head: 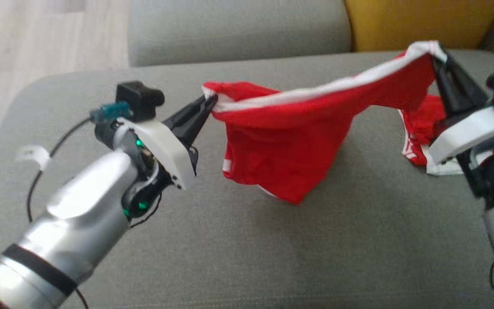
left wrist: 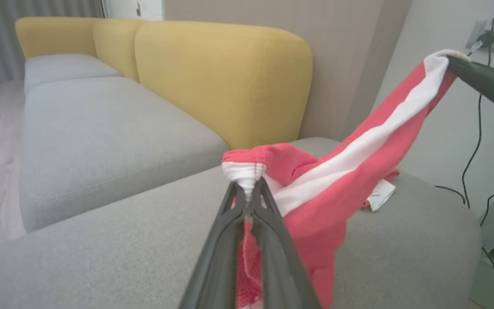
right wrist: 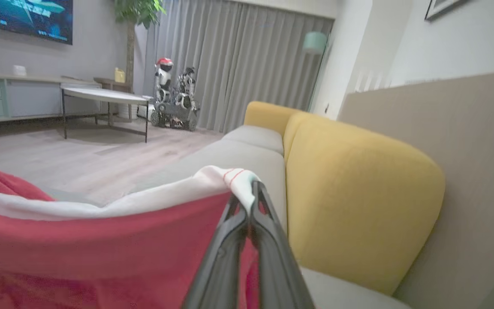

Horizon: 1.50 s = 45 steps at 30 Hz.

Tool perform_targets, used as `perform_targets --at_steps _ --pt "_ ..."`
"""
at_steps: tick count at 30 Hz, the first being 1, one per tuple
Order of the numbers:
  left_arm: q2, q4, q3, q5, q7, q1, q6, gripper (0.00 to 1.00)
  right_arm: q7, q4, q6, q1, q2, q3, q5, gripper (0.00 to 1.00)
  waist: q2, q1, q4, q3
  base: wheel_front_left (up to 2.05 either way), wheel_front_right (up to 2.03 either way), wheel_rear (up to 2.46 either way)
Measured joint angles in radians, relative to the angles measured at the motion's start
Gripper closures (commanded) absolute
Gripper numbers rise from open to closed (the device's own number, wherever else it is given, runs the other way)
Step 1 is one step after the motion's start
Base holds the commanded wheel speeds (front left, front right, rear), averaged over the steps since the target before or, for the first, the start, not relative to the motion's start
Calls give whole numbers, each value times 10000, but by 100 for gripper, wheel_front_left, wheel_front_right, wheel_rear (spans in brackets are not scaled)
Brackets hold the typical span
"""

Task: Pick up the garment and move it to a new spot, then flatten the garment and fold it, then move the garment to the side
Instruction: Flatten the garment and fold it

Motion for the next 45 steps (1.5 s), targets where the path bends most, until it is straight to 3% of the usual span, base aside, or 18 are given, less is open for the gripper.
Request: perform_targets --at_steps 5,14,19,23,28,33,36,37,42,45 --pt "815 -1783 334 -433 738 -15 819 100 236 -648 0 -277 -280 21 -6 100 0 0 355 -489 0 0 0" --pt "2443 -5275 775 -748 1937 363 2464 100 1605 -2754 0 87 -508 -696 -196 100 0 0 663 -712 0 0 0" --pt "2840 -6159 932 -817 2642 195 2961 100 2370 -3423 0 74 -665 -757 -100 100 0 0 700 -388 0 0 0" --pt "2817 -5756 1135 -930 3154 -555 2940 100 2731 -2989 0 -1081 -863 -75 372 100 0 0 666 90 0 0 0" --pt "2554 -4355 1559 -587 3302 -2675 2550 100 2683 -1672 0 -4426 -1241 949 729 100 0 0 577 1298 0 0 0" --pt "1818 -2167 2261 84 2368 -5079 2040 100 1248 341 0 -8162 -1233 2000 -19 100 0 1 501 2805 0 0 0" --pt "1363 -828 2529 376 1588 -6201 1699 100 190 1919 0 -9584 -838 2000 -489 100 -1 3 485 3621 0 0 0" --pt "1363 -828 2529 376 1588 -6201 1699 100 190 1919 0 -9584 -838 2000 -489 100 -1 3 485 3621 0 0 0" --pt "596 899 2700 777 334 -6992 1407 100 -1252 4199 2 -10256 98 1680 -1302 100 -1 4 547 4598 0 0 0" --pt "257 2132 2520 779 -4 -6848 815 100 -1948 5659 2 -10160 771 1801 -1358 100 -1 5 623 4977 0 0 0"
